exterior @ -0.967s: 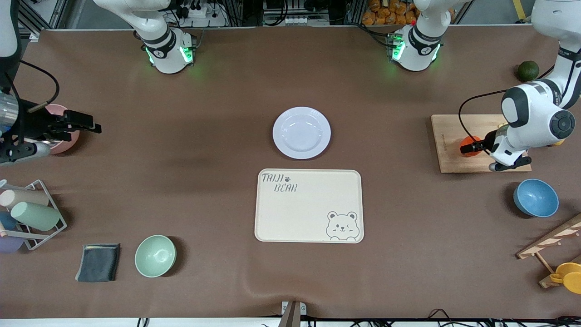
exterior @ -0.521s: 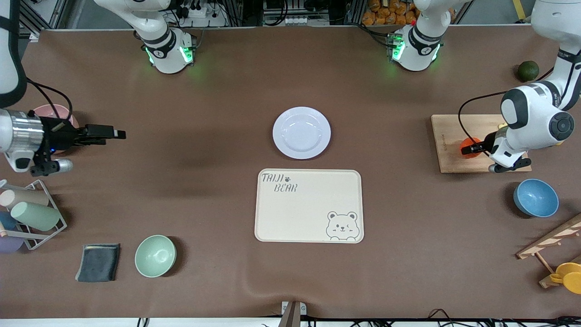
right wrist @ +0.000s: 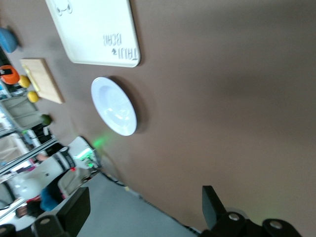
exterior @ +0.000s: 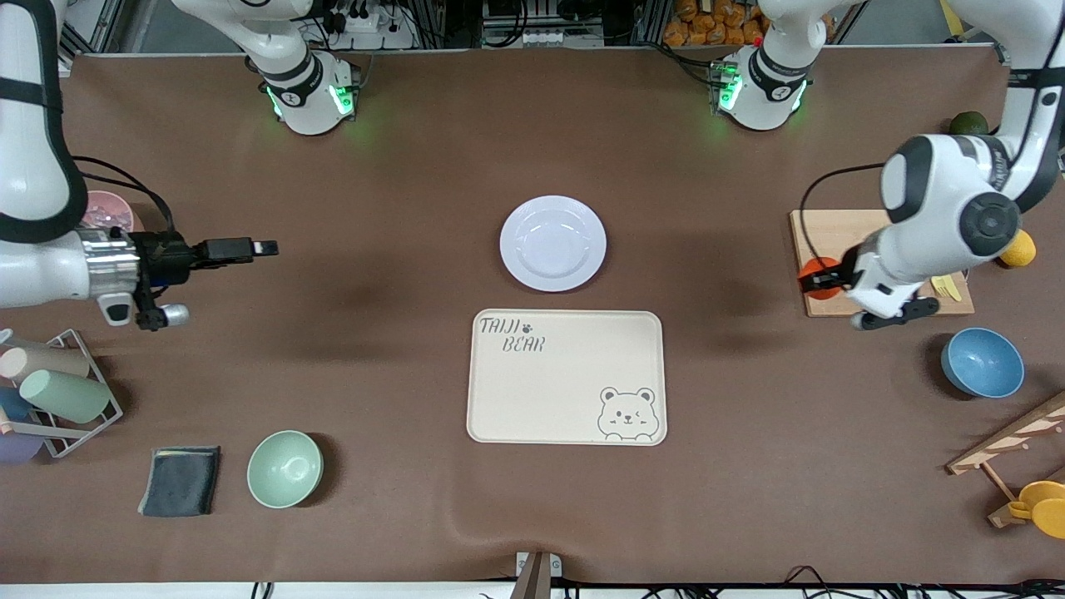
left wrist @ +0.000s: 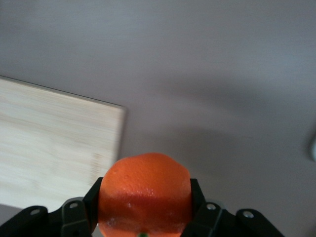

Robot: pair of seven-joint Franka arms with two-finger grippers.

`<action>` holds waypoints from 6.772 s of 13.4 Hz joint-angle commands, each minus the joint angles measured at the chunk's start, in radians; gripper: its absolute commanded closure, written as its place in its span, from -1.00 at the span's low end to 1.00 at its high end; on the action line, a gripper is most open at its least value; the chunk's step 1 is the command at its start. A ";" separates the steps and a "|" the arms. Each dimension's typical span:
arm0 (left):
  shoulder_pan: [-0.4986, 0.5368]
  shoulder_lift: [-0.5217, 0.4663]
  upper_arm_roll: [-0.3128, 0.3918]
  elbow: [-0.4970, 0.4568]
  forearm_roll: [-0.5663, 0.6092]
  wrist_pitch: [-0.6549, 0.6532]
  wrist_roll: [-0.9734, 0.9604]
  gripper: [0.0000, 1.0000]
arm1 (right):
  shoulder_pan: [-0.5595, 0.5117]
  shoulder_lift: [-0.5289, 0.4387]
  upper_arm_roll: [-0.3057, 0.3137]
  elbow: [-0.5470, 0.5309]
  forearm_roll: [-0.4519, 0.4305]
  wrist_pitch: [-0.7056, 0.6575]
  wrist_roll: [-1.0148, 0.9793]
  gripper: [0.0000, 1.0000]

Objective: Place orange and plate with both arms

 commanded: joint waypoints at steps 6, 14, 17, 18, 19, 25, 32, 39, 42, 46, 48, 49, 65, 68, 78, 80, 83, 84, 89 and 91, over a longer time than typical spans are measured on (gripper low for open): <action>-0.189 0.173 -0.260 0.161 -0.033 -0.008 -0.696 1.00 | 0.096 0.019 0.002 -0.185 0.223 0.149 -0.056 -1.00; -0.484 0.401 -0.246 0.203 0.039 0.193 -1.137 1.00 | 0.246 0.050 0.002 -0.327 0.400 0.343 -0.214 -1.00; -0.495 0.475 -0.246 0.201 0.082 0.226 -1.171 1.00 | 0.280 0.062 0.002 -0.343 0.448 0.373 -0.242 -1.00; -0.498 0.495 -0.246 0.201 0.082 0.237 -1.174 1.00 | 0.292 0.062 0.002 -0.345 0.449 0.398 -0.241 -1.00; -0.498 0.515 -0.245 0.202 0.082 0.255 -1.184 1.00 | 0.300 0.062 0.002 -0.345 0.463 0.406 -0.241 -1.00; -0.634 0.547 -0.124 0.262 0.087 0.291 -1.232 -0.42 | 0.315 0.074 0.004 -0.374 0.509 0.443 -0.331 -1.00; -0.626 0.408 -0.084 0.305 0.091 0.265 -1.221 -1.00 | 0.453 0.079 0.004 -0.435 0.696 0.599 -0.426 -0.92; -0.515 0.274 -0.056 0.535 0.255 -0.127 -1.041 -1.00 | 0.594 0.146 0.002 -0.432 0.920 0.716 -0.546 -0.76; -0.414 0.229 -0.057 0.588 0.257 -0.217 -0.779 -1.00 | 0.634 0.160 0.002 -0.432 0.963 0.768 -0.584 -0.66; -0.258 0.137 -0.057 0.589 0.252 -0.299 -0.361 -1.00 | 0.654 0.200 0.002 -0.427 1.015 0.771 -0.638 -0.59; -0.186 0.109 -0.061 0.589 0.242 -0.323 -0.252 -1.00 | 0.669 0.221 0.002 -0.427 1.076 0.771 -0.699 -0.51; -0.158 0.098 -0.061 0.589 0.240 -0.330 -0.196 -1.00 | 0.677 0.223 0.002 -0.427 1.092 0.771 -0.699 -0.49; -0.036 -0.054 0.040 0.600 0.046 -0.405 0.124 -1.00 | 0.743 0.254 0.002 -0.423 1.178 0.799 -0.754 1.00; -0.193 -0.075 0.252 0.598 -0.022 -0.451 0.194 -1.00 | 0.734 0.251 0.004 -0.424 1.179 0.794 -0.756 1.00; -0.198 -0.089 0.252 0.597 -0.031 -0.479 0.201 -1.00 | 0.731 0.191 0.009 -0.423 1.374 0.657 -0.725 1.00; -0.196 -0.094 0.252 0.597 -0.030 -0.479 0.207 -1.00 | 0.731 0.188 0.009 -0.412 1.391 0.656 -0.722 1.00; -0.196 -0.104 0.254 0.588 -0.030 -0.508 0.199 -1.00 | 0.681 0.198 0.007 -0.363 1.391 0.656 -0.712 1.00; -0.196 -0.104 0.252 0.589 -0.031 -0.507 0.199 -1.00 | 0.668 0.200 0.006 -0.346 1.391 0.656 -0.692 1.00; -0.196 -0.101 0.246 0.589 -0.031 -0.501 0.193 -1.00 | 0.596 0.266 0.002 -0.248 1.389 0.670 -0.655 1.00; -0.202 -0.097 0.246 0.589 -0.031 -0.494 0.193 -1.00 | 0.599 0.341 0.002 -0.188 1.393 0.680 -0.661 1.00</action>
